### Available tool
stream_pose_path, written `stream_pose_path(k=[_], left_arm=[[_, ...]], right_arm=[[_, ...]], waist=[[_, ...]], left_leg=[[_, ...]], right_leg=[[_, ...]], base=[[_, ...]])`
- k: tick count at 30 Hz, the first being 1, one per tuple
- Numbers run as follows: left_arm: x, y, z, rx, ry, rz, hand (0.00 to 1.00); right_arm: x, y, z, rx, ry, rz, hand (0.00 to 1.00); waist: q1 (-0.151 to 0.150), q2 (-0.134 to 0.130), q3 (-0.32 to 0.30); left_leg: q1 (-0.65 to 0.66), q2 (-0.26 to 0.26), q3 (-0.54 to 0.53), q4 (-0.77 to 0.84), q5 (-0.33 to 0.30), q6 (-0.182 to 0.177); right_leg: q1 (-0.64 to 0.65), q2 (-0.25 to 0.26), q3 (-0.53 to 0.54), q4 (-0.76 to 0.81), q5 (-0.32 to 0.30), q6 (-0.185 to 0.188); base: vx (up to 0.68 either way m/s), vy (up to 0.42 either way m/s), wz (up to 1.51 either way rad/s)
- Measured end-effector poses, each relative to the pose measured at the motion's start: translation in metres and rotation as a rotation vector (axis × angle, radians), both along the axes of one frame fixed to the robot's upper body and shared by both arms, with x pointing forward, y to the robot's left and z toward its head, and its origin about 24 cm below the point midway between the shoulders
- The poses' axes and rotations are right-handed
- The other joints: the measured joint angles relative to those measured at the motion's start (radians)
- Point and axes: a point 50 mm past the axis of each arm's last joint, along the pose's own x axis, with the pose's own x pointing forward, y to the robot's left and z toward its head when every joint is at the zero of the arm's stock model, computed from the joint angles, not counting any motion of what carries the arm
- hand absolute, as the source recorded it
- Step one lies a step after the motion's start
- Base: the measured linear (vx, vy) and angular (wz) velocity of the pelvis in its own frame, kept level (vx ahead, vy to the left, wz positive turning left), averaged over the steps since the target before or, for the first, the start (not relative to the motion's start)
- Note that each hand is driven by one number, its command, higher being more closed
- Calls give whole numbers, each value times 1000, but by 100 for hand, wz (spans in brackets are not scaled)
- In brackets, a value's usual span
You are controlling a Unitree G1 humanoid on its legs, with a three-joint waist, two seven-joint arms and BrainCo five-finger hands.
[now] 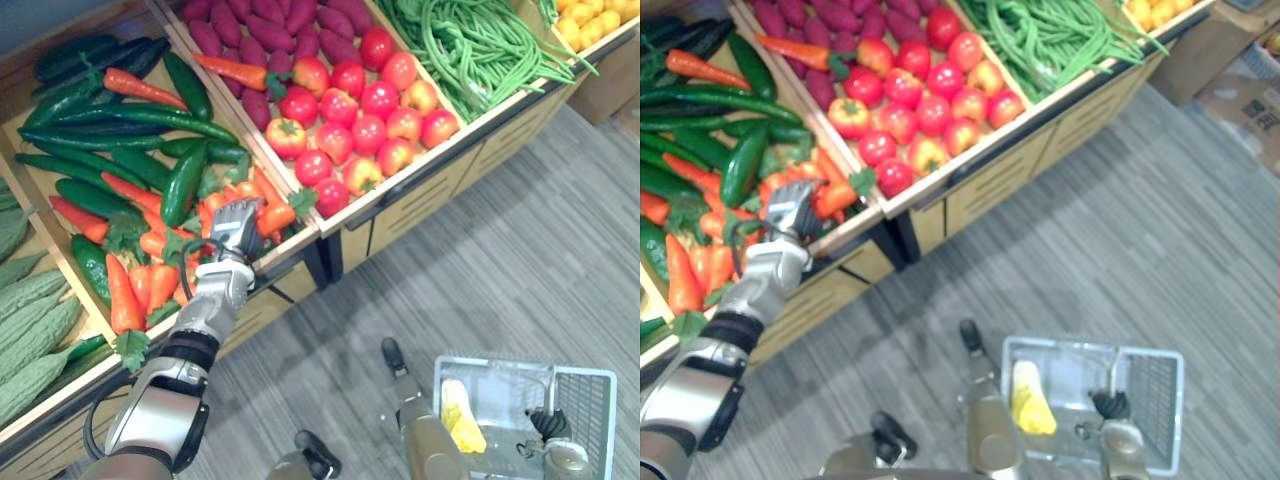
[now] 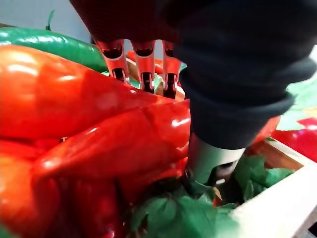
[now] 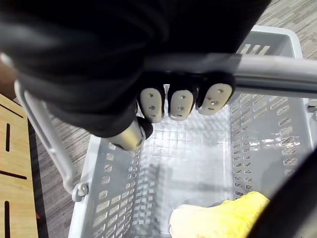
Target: Pick vegetable in the basket
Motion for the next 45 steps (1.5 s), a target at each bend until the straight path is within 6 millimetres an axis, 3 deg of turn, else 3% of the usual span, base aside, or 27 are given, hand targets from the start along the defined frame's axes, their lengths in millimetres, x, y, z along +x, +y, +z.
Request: stream_pose_path(k=[3,6,9,11,21,30,35,41,45], left_arm=[[0,5,-6,1,35,27,100],[0,14,-5,-4,33,68,100],[-1,19,-5,-11,38,97,100],[-1,21,-5,-13,36,106,100],[-2,23,-6,-13,37,119,100],[-1,9,40,5,-159,30,100],[-9,4,39,10,-191,-21,100],[-19,-7,34,23,-202,-100,100],[-32,-34,34,29,-236,-259,100]], right_arm=[[3,1,1,-3,-10,13,100],[5,5,1,-5,-10,43,100],[3,7,0,-4,-3,50,100],[0,6,-1,-6,5,49,100],[-5,7,-3,-5,14,55,100],[-12,6,-6,2,27,35,100],[-16,3,-7,0,47,26,100],[-20,-6,-6,-27,65,5,100],[-21,-29,6,-99,81,-1,100]], waist=[[-1,-4,16],[-2,-22,27],[-3,-24,28],[-4,-26,29],[-30,-21,27],[1,-3,-3],[14,12,-48],[30,10,-90],[42,10,-115]], left_leg=[[2,8,3,8,-6,6],[15,4,20,2,3,2],[21,0,29,-13,18,-6],[21,-3,29,-13,23,-10],[68,9,2,-62,44,-25],[108,-11,-53,-97,50,-23],[135,-32,-69,-116,54,-17],[134,-53,-101,-114,52,-8],[136,-60,-108,-111,45,-13]], right_leg=[[-2,9,6,-1,27,12],[-2,7,8,-2,28,10],[-8,4,6,-3,17,14],[-7,0,1,-3,-30,-20],[42,18,-53,-2,-38,-44],[102,8,-147,-2,-38,-45],[132,-10,-173,-2,-38,-45],[148,-39,-199,-3,-52,-63],[155,-48,-199,-3,-76,-61]], base=[[-57,-38,-9],[-71,-57,-13],[-51,-50,-8],[-30,-79,2],[-18,-68,7],[-1,-29,15],[-21,-17,12],[-64,-32,12],[-48,-39,4]])
